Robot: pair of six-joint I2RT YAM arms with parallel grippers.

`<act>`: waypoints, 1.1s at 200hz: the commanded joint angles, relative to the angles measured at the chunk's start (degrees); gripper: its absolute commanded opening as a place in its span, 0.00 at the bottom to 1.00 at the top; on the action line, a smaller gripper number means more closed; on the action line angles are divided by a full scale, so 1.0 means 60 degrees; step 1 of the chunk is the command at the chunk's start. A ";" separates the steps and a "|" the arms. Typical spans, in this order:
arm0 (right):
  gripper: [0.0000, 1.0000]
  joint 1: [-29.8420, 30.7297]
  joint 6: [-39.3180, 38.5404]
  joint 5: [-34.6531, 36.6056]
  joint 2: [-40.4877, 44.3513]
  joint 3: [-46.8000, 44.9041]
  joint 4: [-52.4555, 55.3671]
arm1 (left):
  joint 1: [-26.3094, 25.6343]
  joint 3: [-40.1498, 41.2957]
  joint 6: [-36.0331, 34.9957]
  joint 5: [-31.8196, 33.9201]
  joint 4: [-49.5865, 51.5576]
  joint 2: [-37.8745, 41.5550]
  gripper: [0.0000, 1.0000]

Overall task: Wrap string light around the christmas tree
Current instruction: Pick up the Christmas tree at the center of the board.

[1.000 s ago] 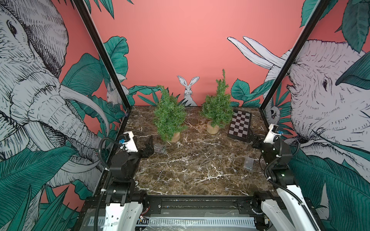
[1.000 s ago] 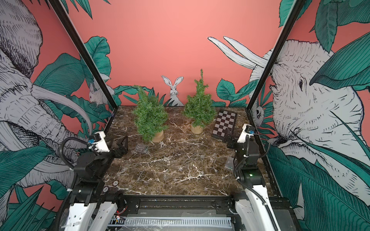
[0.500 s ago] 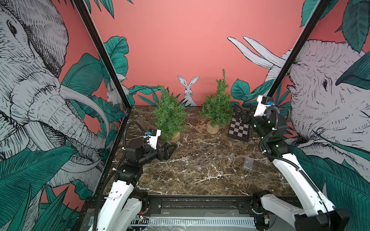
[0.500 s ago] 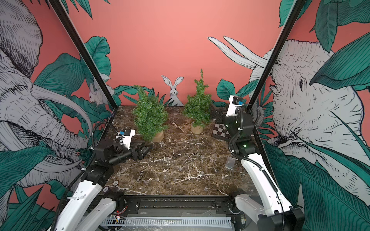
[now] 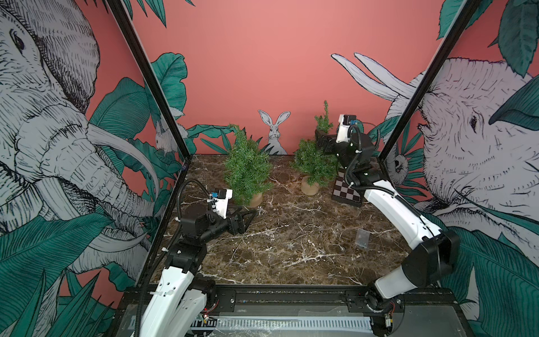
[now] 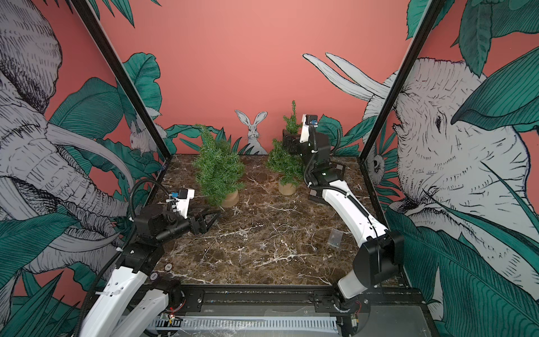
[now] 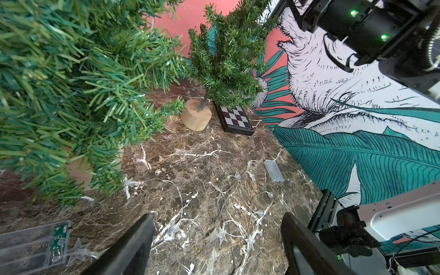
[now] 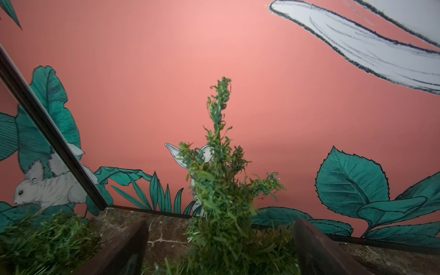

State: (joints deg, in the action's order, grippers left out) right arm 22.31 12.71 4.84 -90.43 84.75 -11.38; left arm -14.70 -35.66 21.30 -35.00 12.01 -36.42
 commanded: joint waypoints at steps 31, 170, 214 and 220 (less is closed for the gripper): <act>0.86 0.0045 -0.0344 0.0974 -0.1151 0.1164 0.0036 | -0.0011 0.0011 -0.0188 0.0455 0.0129 -0.0010 0.86; 0.00 0.0898 -0.1470 0.0382 0.0910 0.0040 0.0504 | -0.0011 0.0027 -0.0022 0.0432 0.0244 0.0174 0.85; 0.00 0.1531 -0.1305 0.0125 0.1989 -0.0954 0.0430 | -0.0011 0.0069 0.0009 0.0461 0.0225 0.0228 0.85; 0.00 0.1623 -0.1291 0.0090 0.2116 -0.1065 0.0367 | -0.0010 0.0067 0.0008 0.0465 0.0220 0.0226 0.85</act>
State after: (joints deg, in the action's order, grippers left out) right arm 30.22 4.73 6.70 -81.80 79.22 -2.24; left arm -14.70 -35.64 20.86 -32.23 13.45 -35.53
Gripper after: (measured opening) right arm 0.161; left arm 0.850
